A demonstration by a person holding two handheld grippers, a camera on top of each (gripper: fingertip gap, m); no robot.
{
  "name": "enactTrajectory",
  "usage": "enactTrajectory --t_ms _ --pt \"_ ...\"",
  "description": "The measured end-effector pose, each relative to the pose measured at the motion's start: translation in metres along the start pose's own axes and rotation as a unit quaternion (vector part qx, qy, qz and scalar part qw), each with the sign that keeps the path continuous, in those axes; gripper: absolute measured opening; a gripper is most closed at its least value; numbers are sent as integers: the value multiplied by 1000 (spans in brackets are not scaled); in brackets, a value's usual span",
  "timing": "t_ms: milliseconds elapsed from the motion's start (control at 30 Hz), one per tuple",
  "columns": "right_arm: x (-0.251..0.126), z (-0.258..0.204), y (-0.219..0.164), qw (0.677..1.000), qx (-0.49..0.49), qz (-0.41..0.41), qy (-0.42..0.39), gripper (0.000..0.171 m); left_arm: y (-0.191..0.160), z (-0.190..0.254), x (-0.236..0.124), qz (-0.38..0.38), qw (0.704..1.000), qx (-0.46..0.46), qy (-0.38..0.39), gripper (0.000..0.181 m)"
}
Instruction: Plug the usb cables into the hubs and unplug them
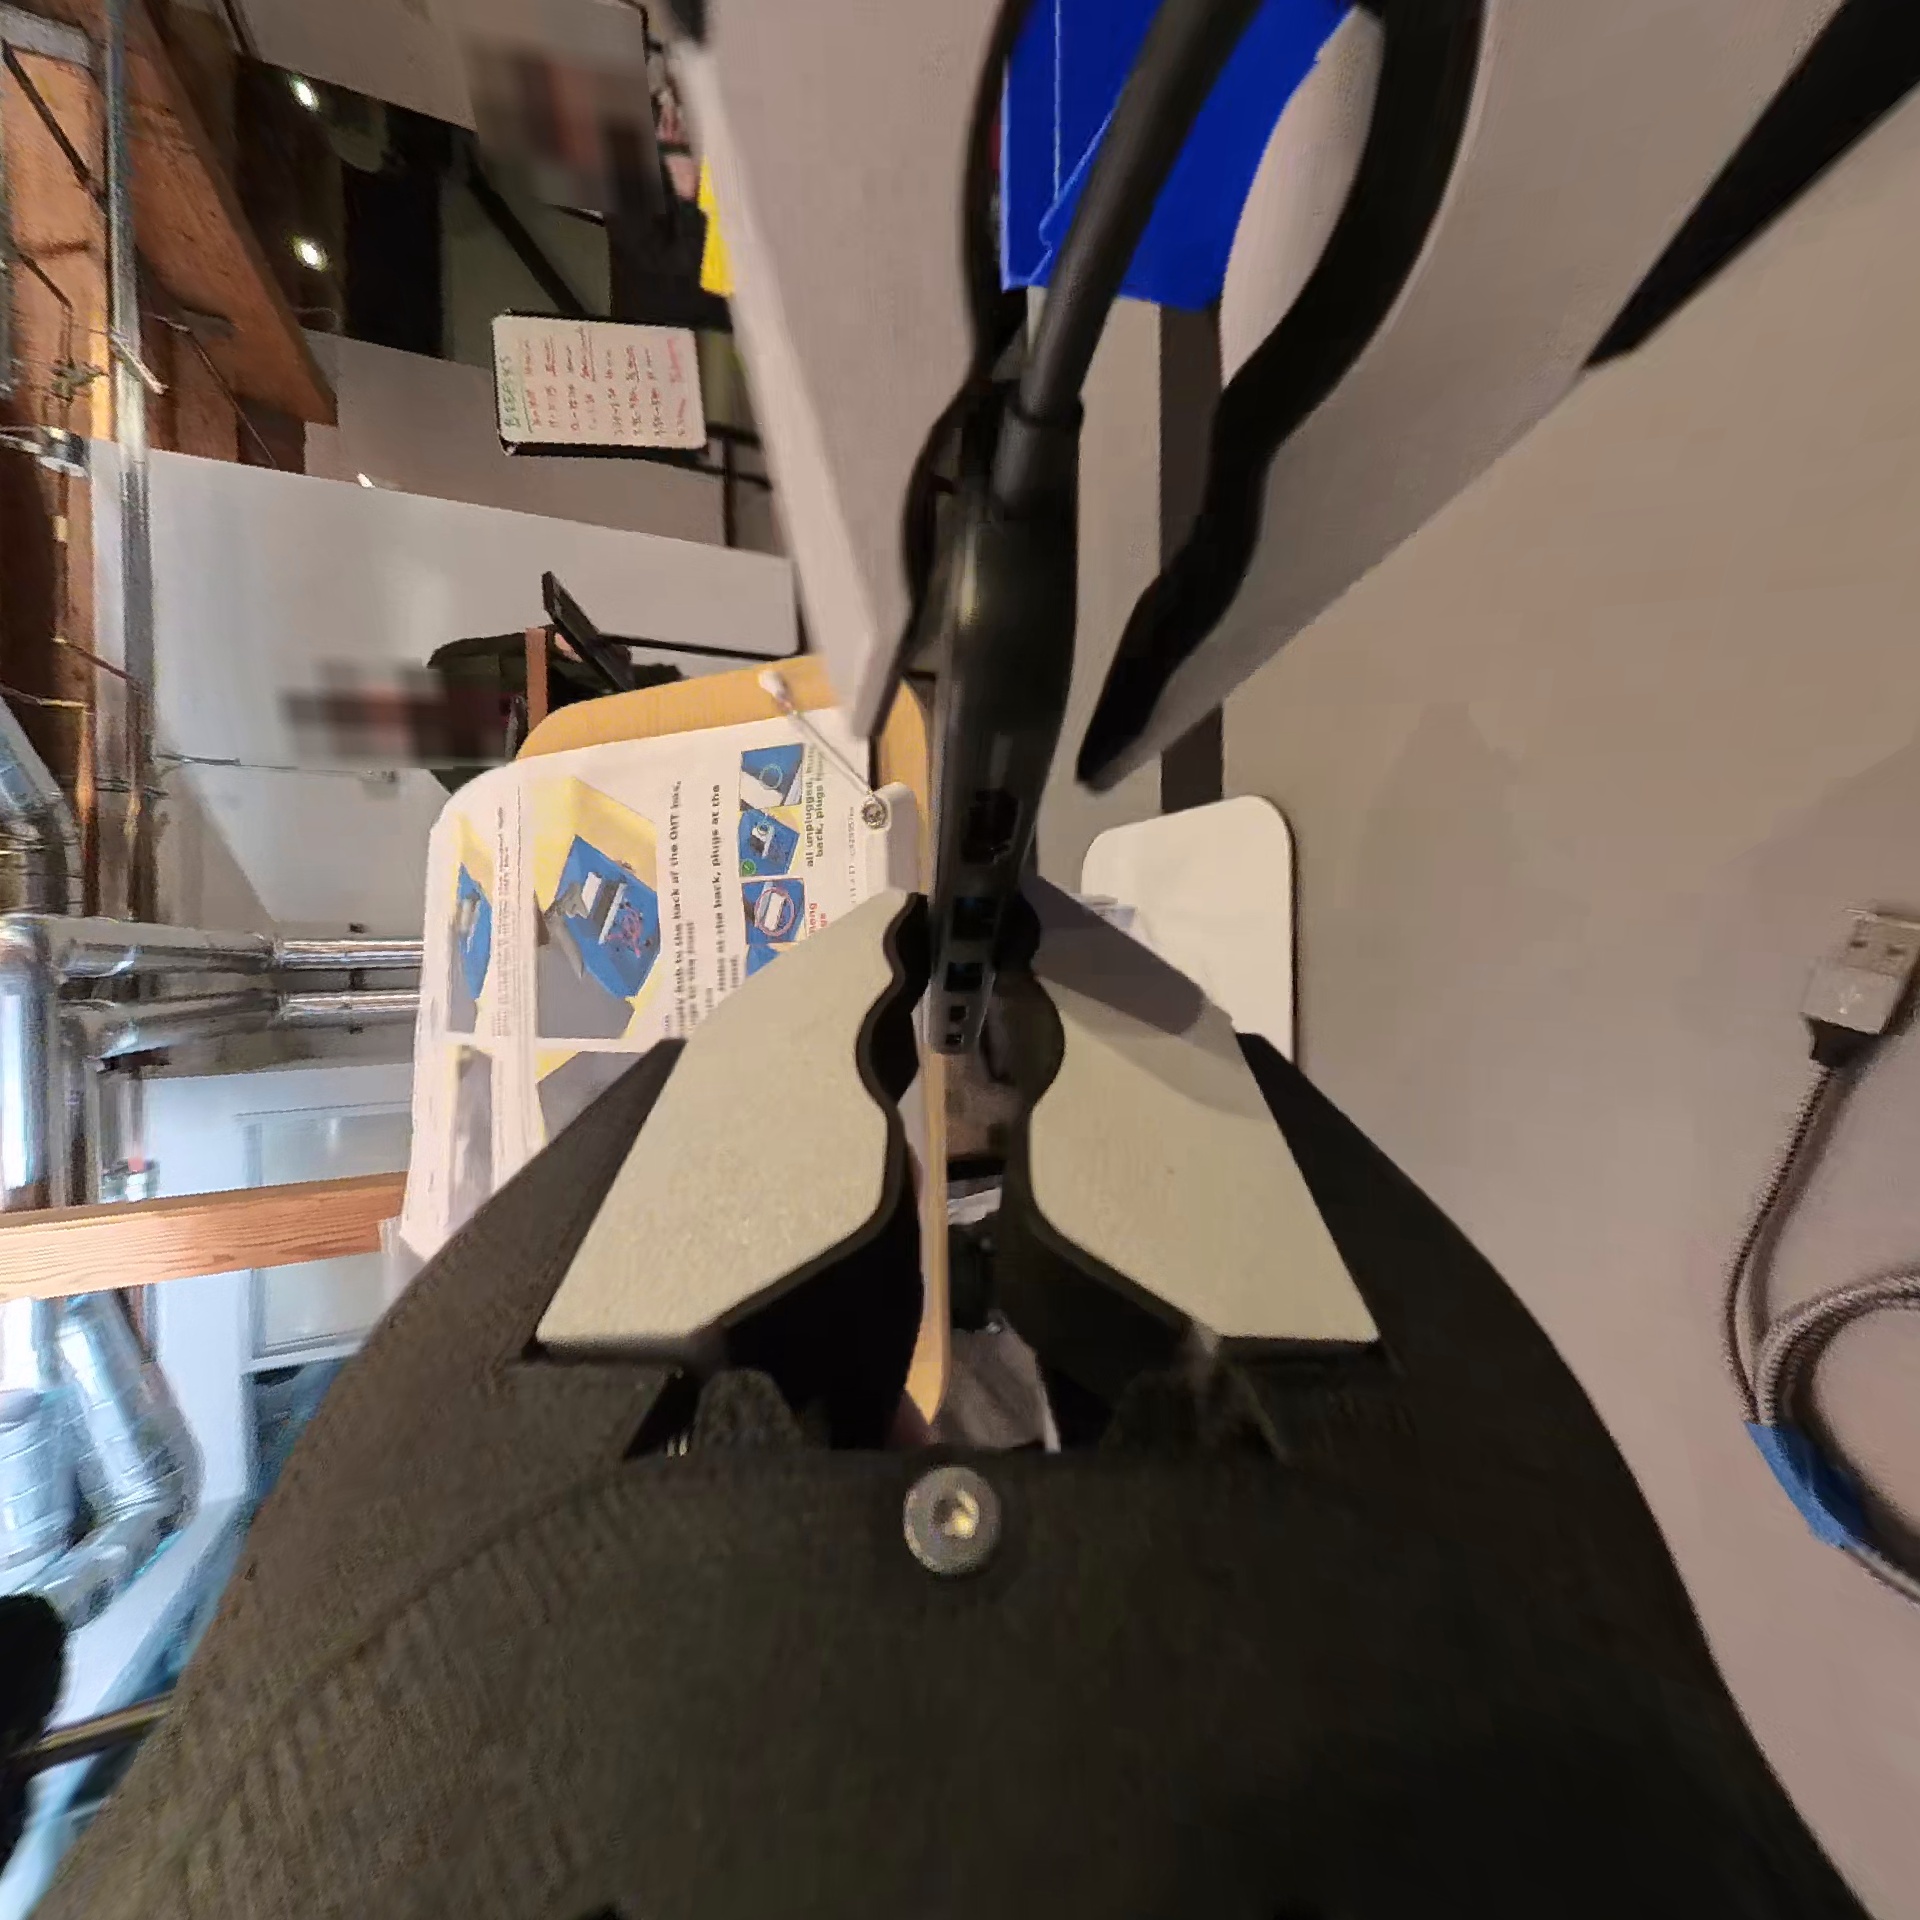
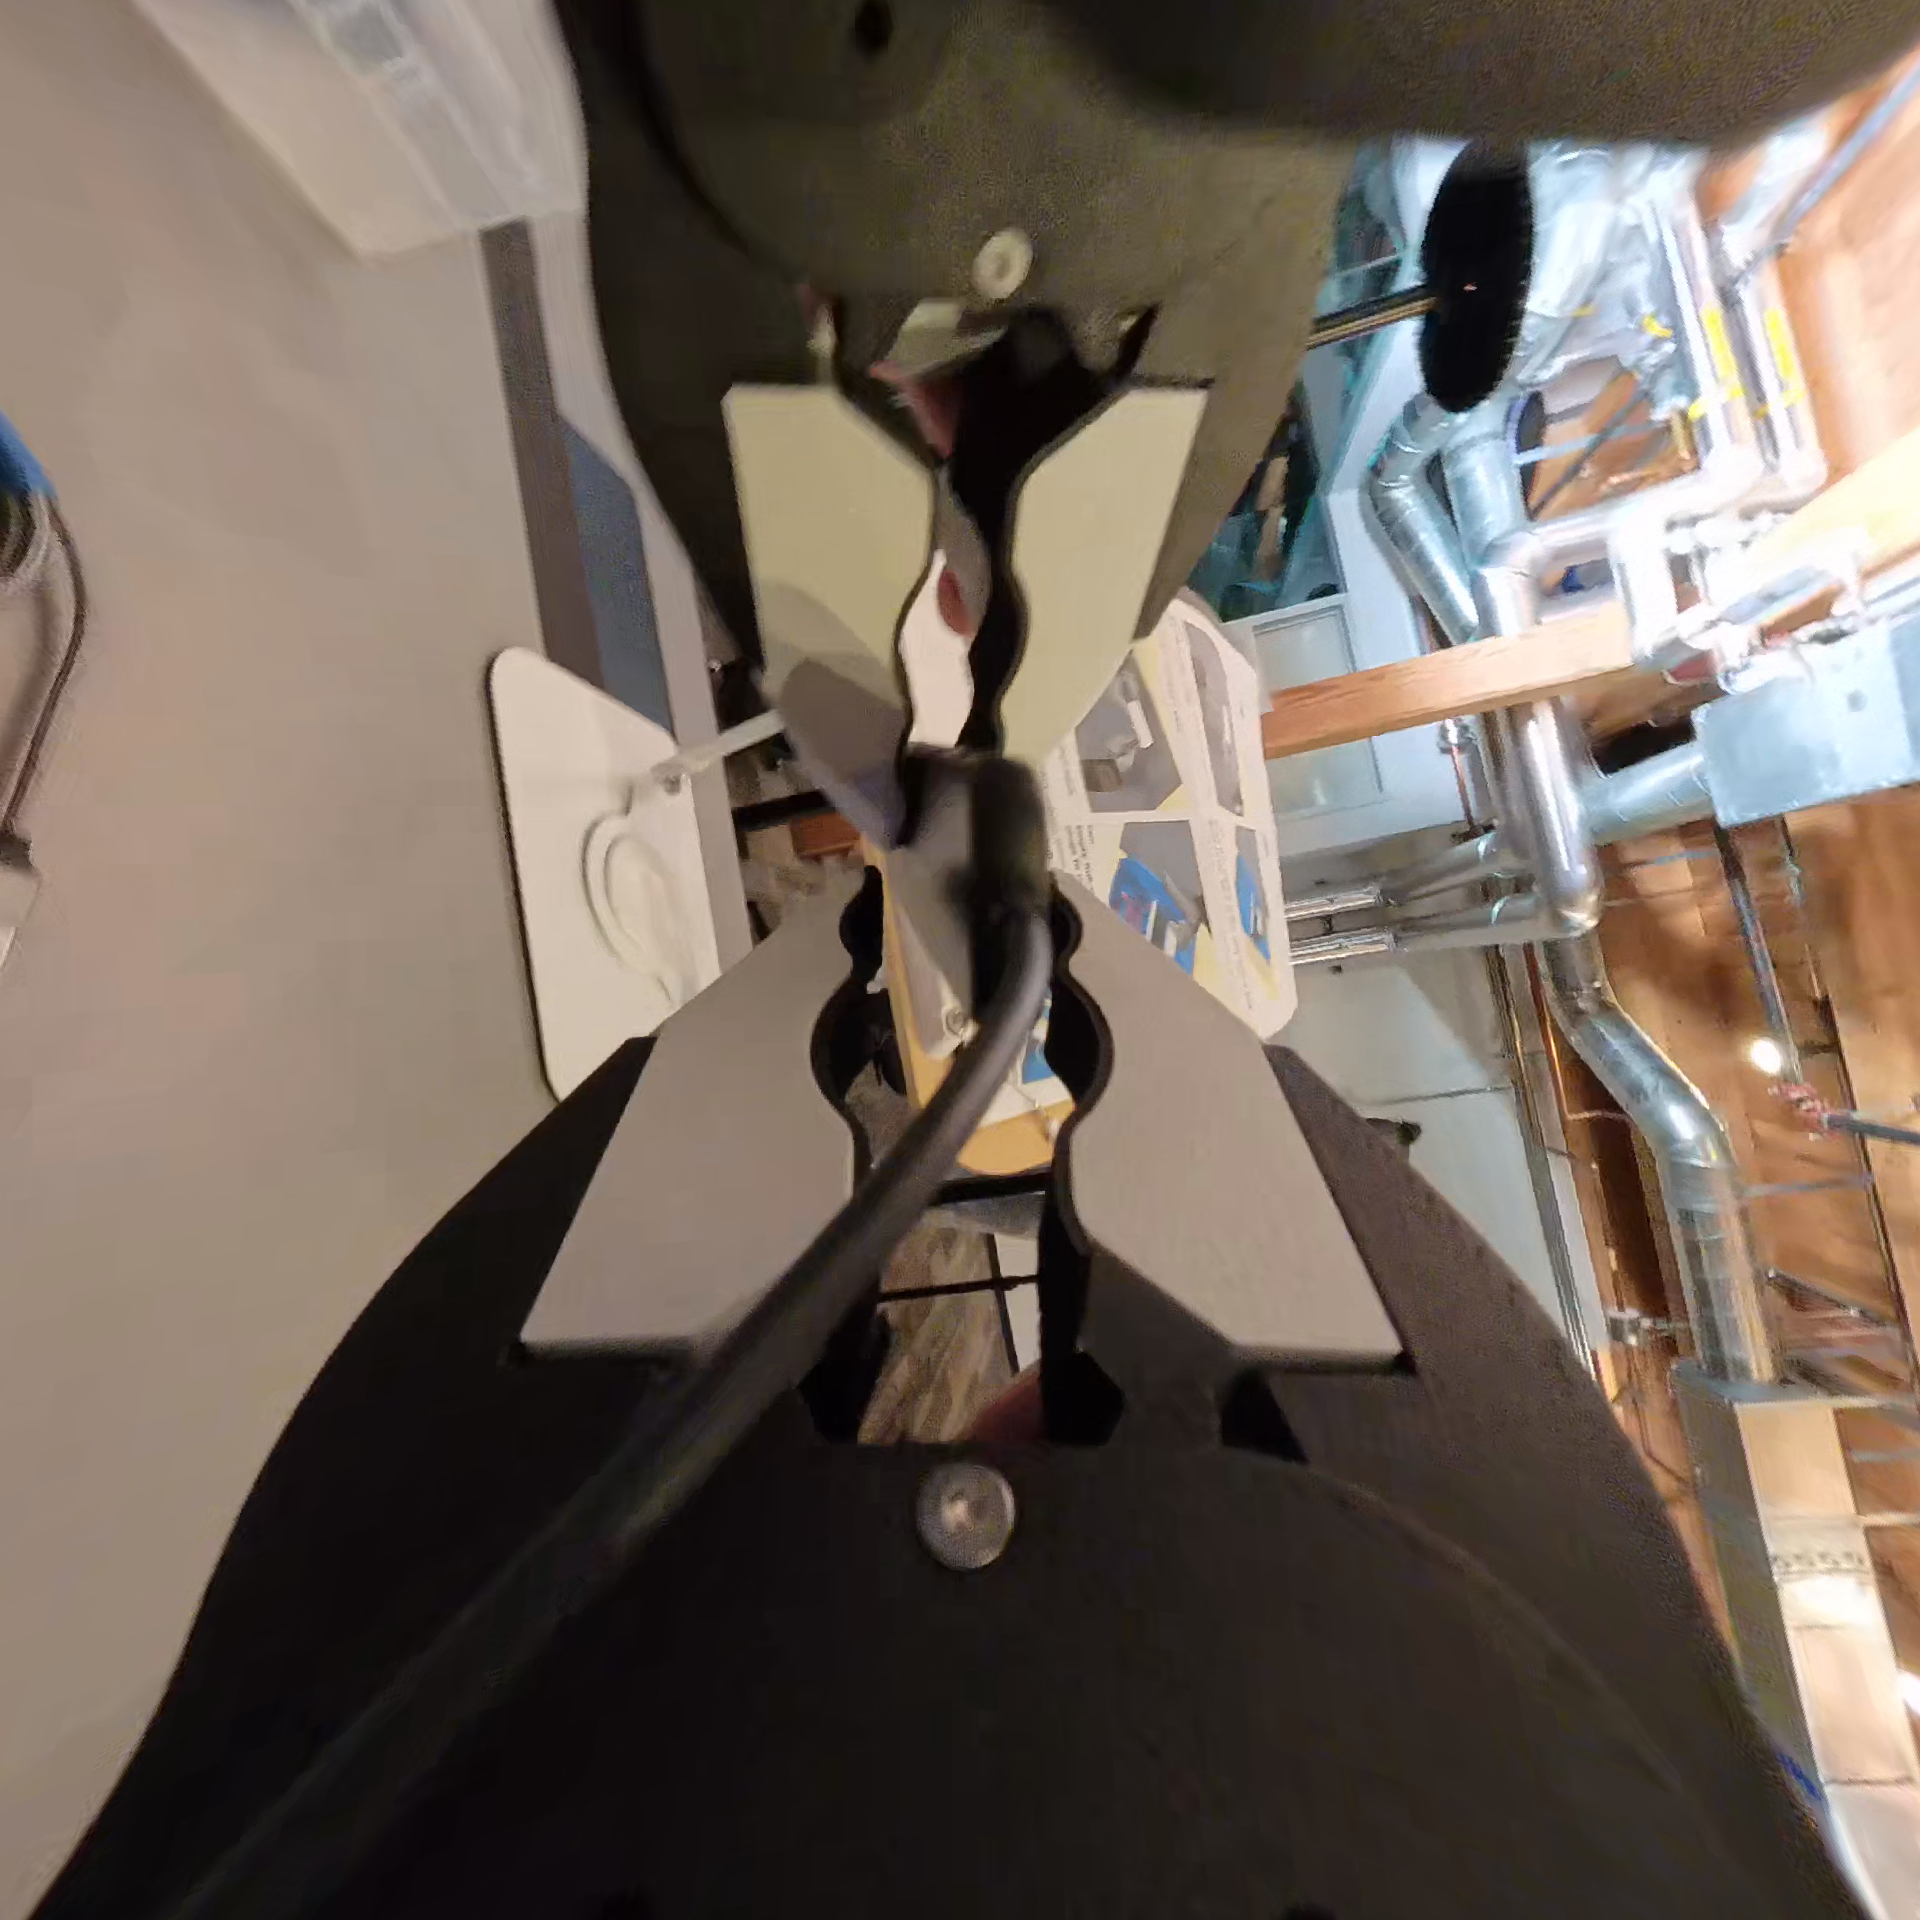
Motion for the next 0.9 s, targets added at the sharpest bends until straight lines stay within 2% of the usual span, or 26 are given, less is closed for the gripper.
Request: enactTrajectory --t_ms 167,333,400,433,533,600,633,667,700,800,867,900 --pt "-12 16 -42 996 -8 -84 29 21 -19 -8 5 -18 999 -26 13 13" --pt "-39 57 -30 996 -4 -84 -28 21 -27 -14 14 -47 998 -21 23 13" --pt "-51 71 -23 997 11 -64 -50 10 -20 -14 15 -37 999 -12 20 13" --pt "-56 76 -18 997 25 -55 -56 11 -14 -14 16 -31 999 -19 15 13" --pt "-68 107 -36 984 55 -109 -126 20 -13 -19 20 -37 999 -8 29 13" --pt "-75 136 -61 956 94 -156 -230 17 -13 -23 17 -28 999 -15 41 13" --pt "-77 142 -74 945 96 -177 -257 18 -13 -25 15 -33 998 4 55 13" --pt "-76 142 -79 945 101 -172 -259 23 -12 -25 13 -30 998 6 57 13" --pt "-75 140 -73 953 118 -133 -246 24 -12 -24 12 -30 998 1 55 13" --pt "-89 139 -27 965 171 30 -195 28 -24 -25 14 -53 997 4 53 13" --pt "-98 123 9 975 148 115 -121 29 -30 -24 16 -63 997 0 50 13" --pt "-94 107 17 983 123 112 -72 33 -30 -24 17 -65 997 -5 46 13"
Point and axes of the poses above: each gripper's, where its closed fingertips meet, x out along the fingers, y out of its top, z = x × y across the jaws, the point moved 3 cm from there along -x, back along the fingers, and after that the axes turned 8 degrees about x, right-handed, at the moved point
